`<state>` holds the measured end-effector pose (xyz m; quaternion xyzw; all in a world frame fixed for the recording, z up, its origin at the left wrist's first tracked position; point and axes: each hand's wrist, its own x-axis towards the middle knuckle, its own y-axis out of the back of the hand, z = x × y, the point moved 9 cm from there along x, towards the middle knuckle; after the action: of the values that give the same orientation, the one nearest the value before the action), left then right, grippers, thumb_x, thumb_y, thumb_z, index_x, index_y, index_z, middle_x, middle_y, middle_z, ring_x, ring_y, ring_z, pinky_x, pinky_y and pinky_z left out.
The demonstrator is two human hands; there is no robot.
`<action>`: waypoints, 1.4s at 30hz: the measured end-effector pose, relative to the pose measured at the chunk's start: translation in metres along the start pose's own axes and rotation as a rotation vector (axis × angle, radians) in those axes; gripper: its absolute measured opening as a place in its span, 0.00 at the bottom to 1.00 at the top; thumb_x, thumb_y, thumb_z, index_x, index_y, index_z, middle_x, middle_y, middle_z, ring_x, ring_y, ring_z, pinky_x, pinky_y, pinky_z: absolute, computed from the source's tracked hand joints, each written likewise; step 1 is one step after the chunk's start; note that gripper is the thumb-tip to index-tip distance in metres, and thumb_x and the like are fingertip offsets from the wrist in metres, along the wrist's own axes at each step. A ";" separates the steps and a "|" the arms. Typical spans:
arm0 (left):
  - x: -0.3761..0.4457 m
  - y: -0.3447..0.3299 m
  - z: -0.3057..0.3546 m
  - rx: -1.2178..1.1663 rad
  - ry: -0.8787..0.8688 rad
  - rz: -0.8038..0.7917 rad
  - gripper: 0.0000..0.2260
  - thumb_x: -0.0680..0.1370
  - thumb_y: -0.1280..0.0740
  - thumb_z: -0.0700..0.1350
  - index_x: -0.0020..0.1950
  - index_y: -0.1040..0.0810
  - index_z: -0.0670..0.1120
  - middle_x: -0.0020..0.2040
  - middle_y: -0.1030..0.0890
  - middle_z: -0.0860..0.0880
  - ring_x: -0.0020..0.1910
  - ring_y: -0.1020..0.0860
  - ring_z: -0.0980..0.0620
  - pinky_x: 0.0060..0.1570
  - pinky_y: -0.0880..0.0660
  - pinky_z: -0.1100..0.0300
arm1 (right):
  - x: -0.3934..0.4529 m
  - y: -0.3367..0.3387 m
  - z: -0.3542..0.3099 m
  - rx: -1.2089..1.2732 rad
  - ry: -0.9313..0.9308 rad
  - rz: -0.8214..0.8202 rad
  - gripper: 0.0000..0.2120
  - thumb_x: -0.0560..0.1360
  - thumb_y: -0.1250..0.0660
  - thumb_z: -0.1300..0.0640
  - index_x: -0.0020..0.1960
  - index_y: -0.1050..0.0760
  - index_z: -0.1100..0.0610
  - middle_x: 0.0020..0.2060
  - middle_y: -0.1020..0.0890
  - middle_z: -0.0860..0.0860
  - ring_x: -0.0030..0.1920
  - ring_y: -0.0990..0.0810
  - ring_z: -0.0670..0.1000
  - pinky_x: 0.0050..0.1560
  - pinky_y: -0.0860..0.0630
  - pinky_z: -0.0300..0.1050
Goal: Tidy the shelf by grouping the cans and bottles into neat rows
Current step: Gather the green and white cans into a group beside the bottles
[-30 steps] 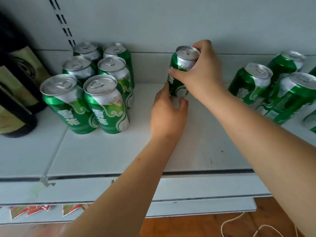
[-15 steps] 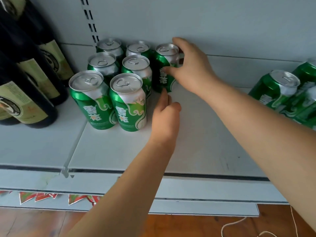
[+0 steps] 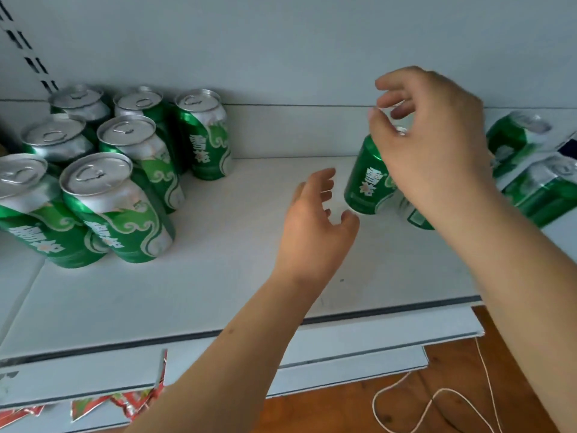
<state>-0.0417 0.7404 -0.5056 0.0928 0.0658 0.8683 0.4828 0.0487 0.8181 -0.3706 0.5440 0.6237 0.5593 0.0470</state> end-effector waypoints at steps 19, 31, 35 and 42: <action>0.028 -0.039 -0.002 0.443 0.060 0.095 0.16 0.72 0.32 0.51 0.55 0.29 0.46 0.54 0.22 0.46 0.55 0.27 0.43 0.47 0.37 0.55 | -0.024 -0.020 0.029 -0.316 0.094 -0.213 0.31 0.67 0.29 0.36 0.63 0.31 0.50 0.47 0.20 0.48 0.55 0.23 0.54 0.76 0.53 0.58; -0.023 0.073 -0.010 0.261 0.145 0.288 0.28 0.76 0.29 0.47 0.74 0.33 0.50 0.62 0.24 0.53 0.54 0.21 0.57 0.49 0.27 0.67 | -0.040 -0.056 -0.017 0.497 -0.156 -0.261 0.22 0.66 0.22 0.48 0.57 0.24 0.52 0.49 0.17 0.44 0.50 0.19 0.44 0.52 0.23 0.42; -0.034 0.095 -0.010 0.197 0.176 0.352 0.15 0.77 0.33 0.46 0.64 0.26 0.50 0.56 0.26 0.53 0.53 0.23 0.55 0.53 0.27 0.60 | -0.041 -0.084 -0.054 0.506 -0.097 -0.299 0.24 0.65 0.21 0.51 0.58 0.24 0.52 0.50 0.18 0.45 0.51 0.21 0.46 0.53 0.24 0.43; -0.058 0.127 -0.026 0.038 0.198 0.467 0.15 0.76 0.36 0.40 0.61 0.27 0.51 0.56 0.24 0.55 0.57 0.24 0.56 0.58 0.25 0.54 | -0.029 -0.116 -0.104 0.561 -0.024 -0.360 0.24 0.67 0.22 0.53 0.61 0.24 0.52 0.50 0.18 0.45 0.50 0.22 0.44 0.46 0.30 0.28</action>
<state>-0.1224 0.6235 -0.5108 0.0289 0.1059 0.9597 0.2585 -0.0819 0.7544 -0.4349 0.4233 0.8390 0.3419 0.0009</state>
